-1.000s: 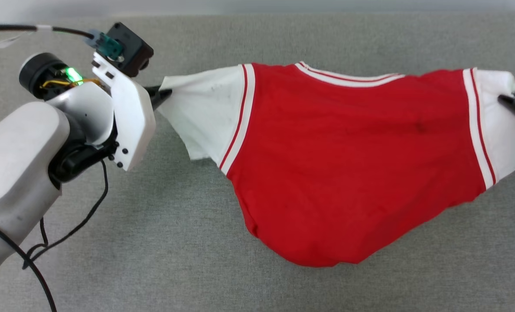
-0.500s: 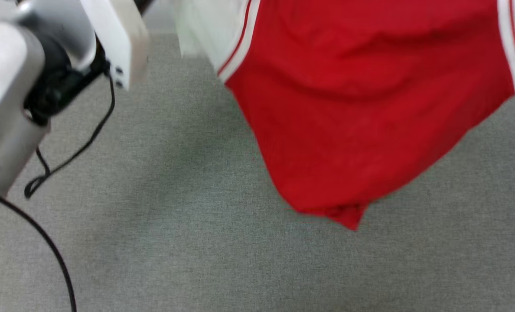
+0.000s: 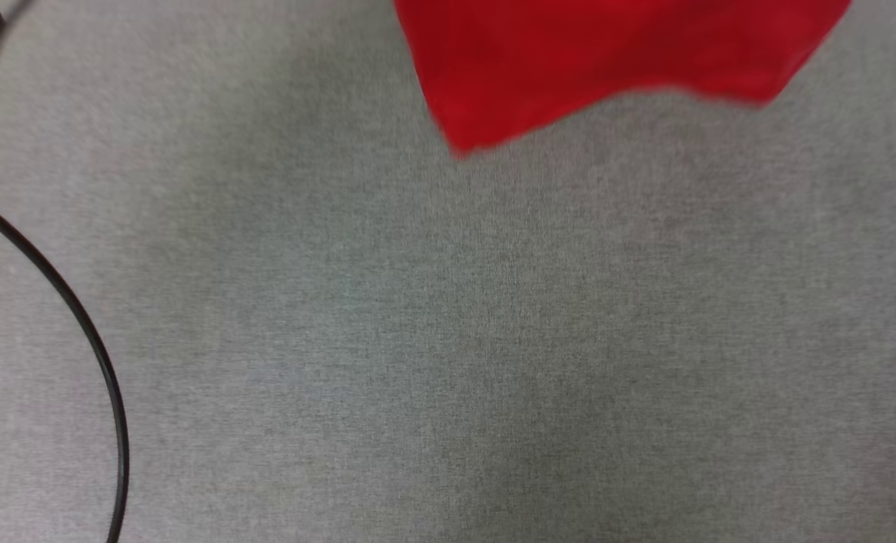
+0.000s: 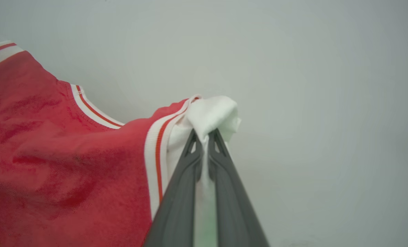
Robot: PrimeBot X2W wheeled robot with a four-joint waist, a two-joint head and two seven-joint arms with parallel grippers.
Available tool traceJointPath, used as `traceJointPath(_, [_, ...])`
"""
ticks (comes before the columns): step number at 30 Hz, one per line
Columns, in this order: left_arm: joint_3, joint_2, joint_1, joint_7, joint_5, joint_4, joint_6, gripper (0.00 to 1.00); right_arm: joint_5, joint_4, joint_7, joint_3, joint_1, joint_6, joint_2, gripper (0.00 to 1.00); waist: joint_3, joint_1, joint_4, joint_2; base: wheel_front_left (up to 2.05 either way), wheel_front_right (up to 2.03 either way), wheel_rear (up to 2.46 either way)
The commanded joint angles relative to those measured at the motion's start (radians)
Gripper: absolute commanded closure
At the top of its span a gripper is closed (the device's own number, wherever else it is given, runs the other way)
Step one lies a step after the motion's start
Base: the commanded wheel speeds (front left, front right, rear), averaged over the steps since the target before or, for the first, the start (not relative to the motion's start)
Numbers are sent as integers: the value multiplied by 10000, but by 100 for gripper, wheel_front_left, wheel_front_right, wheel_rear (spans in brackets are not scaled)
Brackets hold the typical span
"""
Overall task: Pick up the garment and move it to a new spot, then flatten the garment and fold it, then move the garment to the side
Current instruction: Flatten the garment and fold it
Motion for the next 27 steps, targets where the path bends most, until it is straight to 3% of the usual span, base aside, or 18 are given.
traceJointPath(1, [80, 1, -381, -92, 90, 198, -4, 100, -223, 240, -146, 65, -481, -6, 127, 100, 540, -1, -33, 0, 0, 0, 0])
traceJointPath(7, [318, -184, -1757, -588, 200, 1050, -145, 100, -961, 1524, -876, 196, -2312, -6, 654, 100, 1113, -1, -18, 0, 0, 0, 0])
traceJointPath(8, [280, -301, -2256, -983, 210, 1746, -237, 100, -1148, 2371, -1448, 450, -2992, -6, 1021, 100, 1338, -1, 36, 0, 0, 0, 0])
traceJointPath(10, [176, -355, -2193, -1164, 182, 1998, -266, 100, -1114, 2664, -1714, 568, -2975, -6, 1115, 100, 1385, -1, 51, 0, 0, 0, 0])
traceJointPath(16, [-602, -232, -794, -1936, -84, 2592, -334, 100, -827, 3629, -2811, 1581, -1720, -6, 1402, 100, 1236, -1, 45, 0, 0, 0, 0])
traceJointPath(27, [-1767, 427, 2926, -2976, -997, 1945, -344, 100, 130, 4258, -4260, 2809, 1168, -6, 1803, 100, 183, -1, -115, 0, 0, 0, 0])
